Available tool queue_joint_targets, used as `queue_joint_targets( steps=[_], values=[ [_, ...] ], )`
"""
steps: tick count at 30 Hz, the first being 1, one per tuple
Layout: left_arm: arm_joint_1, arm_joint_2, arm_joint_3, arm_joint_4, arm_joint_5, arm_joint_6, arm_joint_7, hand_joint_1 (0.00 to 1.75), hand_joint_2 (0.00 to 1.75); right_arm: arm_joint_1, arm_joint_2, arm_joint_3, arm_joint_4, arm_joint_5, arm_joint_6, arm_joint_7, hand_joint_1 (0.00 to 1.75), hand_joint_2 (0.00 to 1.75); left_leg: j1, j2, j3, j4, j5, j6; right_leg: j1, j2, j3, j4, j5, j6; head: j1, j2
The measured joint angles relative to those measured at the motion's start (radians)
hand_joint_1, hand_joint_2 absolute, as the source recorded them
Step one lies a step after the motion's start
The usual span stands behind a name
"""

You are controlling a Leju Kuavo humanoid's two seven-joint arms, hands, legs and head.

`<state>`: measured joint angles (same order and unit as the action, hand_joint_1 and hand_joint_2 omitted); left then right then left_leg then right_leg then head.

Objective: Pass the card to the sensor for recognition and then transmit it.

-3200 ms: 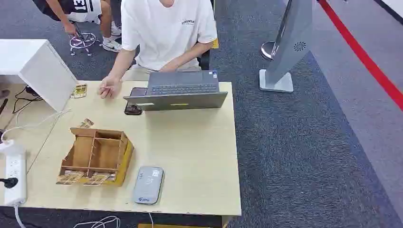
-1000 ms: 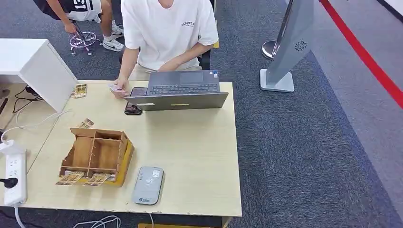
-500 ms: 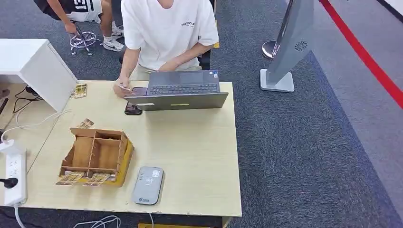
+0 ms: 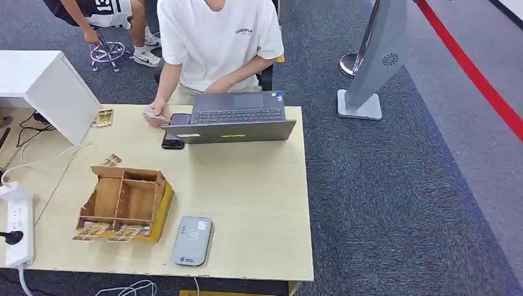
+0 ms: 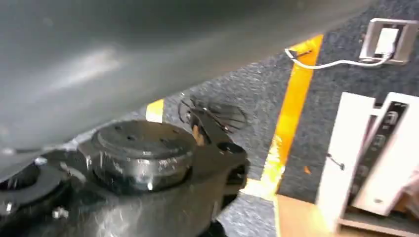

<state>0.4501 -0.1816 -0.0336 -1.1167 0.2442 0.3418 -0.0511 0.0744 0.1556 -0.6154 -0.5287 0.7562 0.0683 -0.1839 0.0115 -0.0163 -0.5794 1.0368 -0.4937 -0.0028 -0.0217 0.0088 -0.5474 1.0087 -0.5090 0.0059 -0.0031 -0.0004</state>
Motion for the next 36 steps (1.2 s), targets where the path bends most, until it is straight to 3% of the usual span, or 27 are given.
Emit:
queue_joint_targets(
  steps=[1,11,15,20,21,36],
  values=[
    [0.01,-0.005,0.0,-0.02,0.006,0.01,-0.003,0.0,1.75,-0.003,0.007,-0.017,-0.003,0.021,0.003,-0.006,0.0,0.0,0.0,0.0,0.0,0.0,0.0,0.0,0.0,0.0,0.0,0.0,0.0,0.0,0.001,0.0],
    [0.082,-0.051,0.005,-0.227,0.06,0.112,-0.039,0.0,1.75,-0.025,0.058,-0.203,-0.037,0.226,0.013,-0.05,0.0,0.0,0.0,0.0,0.0,0.0,0.0,0.0,0.0,0.0,0.0,0.0,0.0,0.0,-0.001,0.0],
    [0.081,-0.066,0.073,-0.3,0.095,0.122,-0.111,0.0,1.75,-0.029,0.084,-0.268,-0.041,0.269,-0.006,-0.058,0.0,0.0,0.0,0.0,0.001,0.0,0.0,0.0,0.0,0.0,0.0,0.0,0.0,0.0,-0.001,0.0],
    [0.074,-0.081,0.178,-0.371,0.143,0.097,-0.195,0.0,1.75,-0.017,0.107,-0.283,-0.064,0.26,-0.024,-0.047,0.0,0.0,0.0,0.0,0.001,0.0,0.0,0.0,0.0,0.0,-0.001,0.0,0.0,0.0,-0.001,0.0],
    [0.072,-0.084,0.199,-0.38,0.151,0.085,-0.21,0.0,1.75,-0.012,0.11,-0.28,-0.072,0.249,-0.026,-0.039,0.0,1.75,0.0,0.0,0.001,0.0,0.0,0.0,0.0,0.0,-0.001,0.0,0.0,0.0,-0.001,0.0],
    [-0.058,-0.103,0.55,-0.428,0.139,-0.189,-0.364,0.0,1.75,0.077,0.146,-0.153,-0.194,0.12,-0.06,0.053,0.0,1.75,0.001,0.0,0.001,0.0,0.0,0.0,0.0,0.0,0.0,0.0,0.0,0.0,0.0,0.0]
  ],
)
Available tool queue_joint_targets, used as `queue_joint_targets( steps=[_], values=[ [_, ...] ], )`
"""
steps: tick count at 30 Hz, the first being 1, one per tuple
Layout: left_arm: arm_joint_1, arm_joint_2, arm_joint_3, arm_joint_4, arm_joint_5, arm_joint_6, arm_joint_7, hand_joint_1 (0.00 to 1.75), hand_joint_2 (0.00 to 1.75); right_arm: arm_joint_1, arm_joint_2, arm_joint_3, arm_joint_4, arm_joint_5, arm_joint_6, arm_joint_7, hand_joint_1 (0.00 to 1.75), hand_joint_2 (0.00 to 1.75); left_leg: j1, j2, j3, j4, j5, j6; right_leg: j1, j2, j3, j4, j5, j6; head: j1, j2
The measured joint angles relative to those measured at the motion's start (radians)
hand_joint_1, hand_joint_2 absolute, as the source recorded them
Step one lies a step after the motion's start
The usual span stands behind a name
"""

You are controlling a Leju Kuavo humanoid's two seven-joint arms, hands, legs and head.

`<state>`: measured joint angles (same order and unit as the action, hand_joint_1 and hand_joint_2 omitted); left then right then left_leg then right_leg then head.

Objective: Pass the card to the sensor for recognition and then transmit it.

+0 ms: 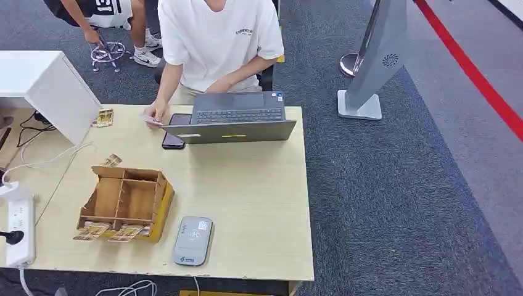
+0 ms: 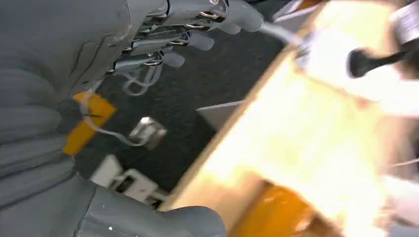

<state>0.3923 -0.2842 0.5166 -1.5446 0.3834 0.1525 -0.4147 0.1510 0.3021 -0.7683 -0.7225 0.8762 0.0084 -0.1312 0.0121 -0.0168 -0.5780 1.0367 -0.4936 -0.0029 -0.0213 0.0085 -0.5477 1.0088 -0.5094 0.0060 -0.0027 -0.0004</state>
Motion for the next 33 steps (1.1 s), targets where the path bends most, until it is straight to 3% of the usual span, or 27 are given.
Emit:
queue_joint_targets(
  steps=[16,25,33],
  values=[
    [-0.192,-0.008,0.424,-0.034,-0.089,-0.345,-0.137,0.0,1.75,0.085,0.022,0.147,-0.11,-0.097,-0.027,0.072,0.0,1.75,0.0,0.002,0.001,0.0,0.0,0.0,0.0,0.001,0.0,0.0,0.0,0.0,-0.001,0.0],
    [-0.229,-0.015,0.386,-0.268,-0.26,-0.307,-0.119,0.0,1.75,0.086,0.024,0.147,-0.116,-0.069,-0.014,0.087,0.0,1.75,0.0,0.002,0.002,0.0,0.0,0.0,0.0,0.002,0.0,0.0,0.0,0.0,-0.001,0.0],
    [-0.304,0.017,0.28,-0.327,-0.515,-0.283,-0.061,0.0,1.75,0.085,0.024,0.147,-0.116,-0.05,-0.013,0.098,0.0,1.75,0.0,0.003,0.003,0.0,0.0,0.0,0.0,0.002,0.0,0.0,0.001,-0.001,-0.001,0.0]
  ],
)
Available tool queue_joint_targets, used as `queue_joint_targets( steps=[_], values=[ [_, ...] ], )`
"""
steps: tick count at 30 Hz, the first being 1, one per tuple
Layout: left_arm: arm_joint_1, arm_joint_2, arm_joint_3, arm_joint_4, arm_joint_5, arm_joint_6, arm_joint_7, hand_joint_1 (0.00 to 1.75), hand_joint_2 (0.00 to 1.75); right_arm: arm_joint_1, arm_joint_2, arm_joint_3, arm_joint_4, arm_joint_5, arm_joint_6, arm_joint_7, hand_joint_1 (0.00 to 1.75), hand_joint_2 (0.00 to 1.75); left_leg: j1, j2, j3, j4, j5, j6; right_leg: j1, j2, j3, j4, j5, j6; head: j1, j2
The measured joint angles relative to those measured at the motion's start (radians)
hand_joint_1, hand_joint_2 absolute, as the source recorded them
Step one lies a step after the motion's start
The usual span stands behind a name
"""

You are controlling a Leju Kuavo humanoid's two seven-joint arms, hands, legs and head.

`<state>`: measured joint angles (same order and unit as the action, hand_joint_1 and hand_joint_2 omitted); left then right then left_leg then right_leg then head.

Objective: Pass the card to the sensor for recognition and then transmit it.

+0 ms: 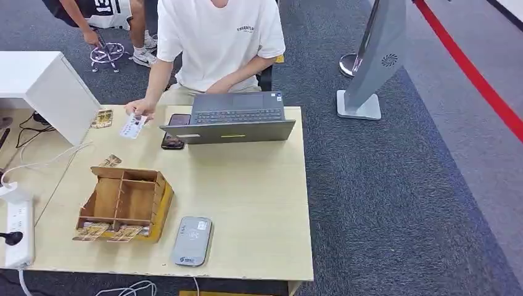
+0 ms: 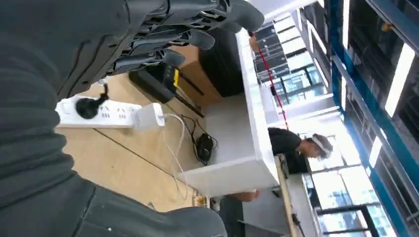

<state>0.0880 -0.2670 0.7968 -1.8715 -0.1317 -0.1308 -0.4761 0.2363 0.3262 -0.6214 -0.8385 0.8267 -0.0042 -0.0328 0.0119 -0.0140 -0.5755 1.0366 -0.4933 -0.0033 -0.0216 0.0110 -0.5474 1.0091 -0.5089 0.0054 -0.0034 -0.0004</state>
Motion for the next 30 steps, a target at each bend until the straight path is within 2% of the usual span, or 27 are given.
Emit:
queue_joint_targets(
  steps=[20,30],
  values=[
    [-0.177,0.141,-0.294,-0.068,-0.668,0.038,0.187,0.0,1.75,-0.005,0.0,-0.003,0.01,0.054,-0.002,0.019,0.0,1.75,0.0,0.0,0.0,0.0,0.0,0.0,0.0,0.001,0.001,0.0,0.0,0.0,0.0,0.0],
    [-0.18,0.144,-0.298,-0.069,-0.679,0.038,0.191,0.0,1.75,-0.006,0.0,-0.003,0.011,0.054,-0.002,0.019,0.0,1.75,0.0,0.0,0.0,0.0,0.0,0.0,0.0,0.001,0.001,0.0,0.0,0.0,0.0,0.0]
  ],
)
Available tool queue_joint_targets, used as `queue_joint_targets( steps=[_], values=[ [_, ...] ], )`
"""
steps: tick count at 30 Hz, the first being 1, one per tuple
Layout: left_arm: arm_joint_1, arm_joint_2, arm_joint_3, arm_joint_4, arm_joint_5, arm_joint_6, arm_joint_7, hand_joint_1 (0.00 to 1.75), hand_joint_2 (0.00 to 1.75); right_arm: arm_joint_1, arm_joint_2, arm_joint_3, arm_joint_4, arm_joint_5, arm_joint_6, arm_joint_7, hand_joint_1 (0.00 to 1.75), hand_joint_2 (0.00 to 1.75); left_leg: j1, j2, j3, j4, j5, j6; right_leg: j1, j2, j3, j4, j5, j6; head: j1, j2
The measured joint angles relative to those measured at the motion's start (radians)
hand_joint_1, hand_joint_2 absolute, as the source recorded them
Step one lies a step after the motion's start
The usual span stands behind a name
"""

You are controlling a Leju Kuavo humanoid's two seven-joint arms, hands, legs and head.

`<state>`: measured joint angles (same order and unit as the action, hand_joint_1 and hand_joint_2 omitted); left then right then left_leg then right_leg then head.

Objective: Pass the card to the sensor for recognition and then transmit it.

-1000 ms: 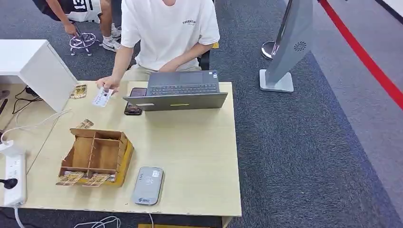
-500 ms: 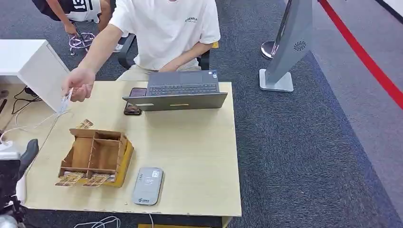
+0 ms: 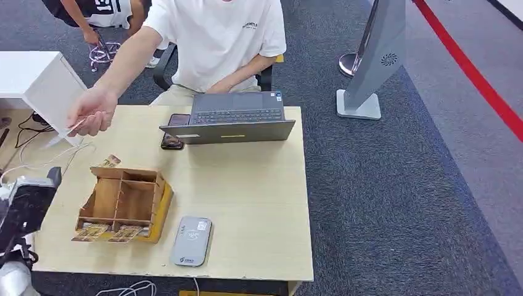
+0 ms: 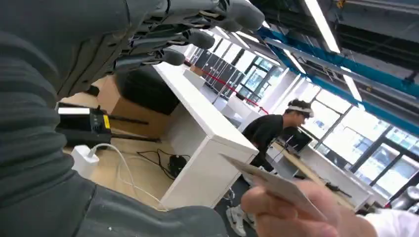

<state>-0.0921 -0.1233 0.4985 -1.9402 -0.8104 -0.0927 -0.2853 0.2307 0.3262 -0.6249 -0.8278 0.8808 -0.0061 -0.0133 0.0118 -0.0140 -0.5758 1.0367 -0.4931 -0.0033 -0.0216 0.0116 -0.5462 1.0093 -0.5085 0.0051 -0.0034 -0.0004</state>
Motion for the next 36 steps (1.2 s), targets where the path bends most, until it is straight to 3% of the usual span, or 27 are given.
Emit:
queue_joint_targets(
  steps=[4,6,9,11,12,15,36],
  values=[
    [-0.017,0.011,-0.026,-0.004,-0.059,0.002,0.017,0.0,1.75,-0.001,0.0,-0.001,0.003,0.003,0.0,0.002,0.0,1.75,0.0,0.0,0.0,0.0,0.0,0.0,0.0,0.0,0.0,0.0,0.0,0.0,0.0,0.0],
    [-0.048,0.041,-0.083,-0.015,-0.187,0.006,0.054,0.0,1.75,-0.004,0.0,-0.002,0.009,0.015,0.0,0.003,0.0,1.75,0.0,0.0,0.0,0.0,0.0,0.0,0.0,0.0,0.0,0.0,0.0,0.0,0.0,0.0],
    [-0.137,0.125,-0.243,-0.049,-0.585,0.022,0.169,0.0,1.75,-0.016,0.0,-0.019,0.03,0.052,0.0,0.011,0.0,1.75,0.0,-0.001,-0.001,0.0,0.0,0.0,0.0,0.0,0.0,0.0,0.0,0.0,0.0,0.0],
    [-0.149,0.14,-0.269,-0.054,-0.647,0.027,0.19,0.02,1.75,-0.022,0.0,-0.026,0.035,0.057,0.0,0.014,0.0,1.75,0.0,0.0,0.0,0.0,0.0,0.0,0.0,0.0,0.0,0.0,0.0,0.0,0.0,0.0],
    [-0.156,0.144,-0.279,-0.056,-0.678,0.029,0.2,1.75,1.75,-0.022,0.0,-0.028,0.037,0.063,-0.002,0.014,0.0,1.75,0.0,0.0,0.0,0.0,0.0,0.0,0.0,0.0,0.0,0.0,0.0,0.0,0.0,0.0],
    [-0.169,0.154,-0.299,-0.06,-0.741,0.029,0.217,1.75,1.75,-0.024,0.0,-0.032,0.041,0.072,-0.003,0.02,0.0,1.75,0.0,0.0,0.0,0.0,0.0,0.0,0.0,0.0,0.0,0.0,0.0,0.0,0.0,0.0],
    [-0.188,0.157,-0.315,-0.061,-0.726,-0.004,0.217,1.75,1.75,-0.032,0.0,-0.053,0.053,0.095,0.0,0.027,0.0,1.75,0.0,0.0,0.0,0.0,0.0,0.0,0.0,0.0,0.0,0.0,0.0,0.0,0.0,0.0]
  ],
)
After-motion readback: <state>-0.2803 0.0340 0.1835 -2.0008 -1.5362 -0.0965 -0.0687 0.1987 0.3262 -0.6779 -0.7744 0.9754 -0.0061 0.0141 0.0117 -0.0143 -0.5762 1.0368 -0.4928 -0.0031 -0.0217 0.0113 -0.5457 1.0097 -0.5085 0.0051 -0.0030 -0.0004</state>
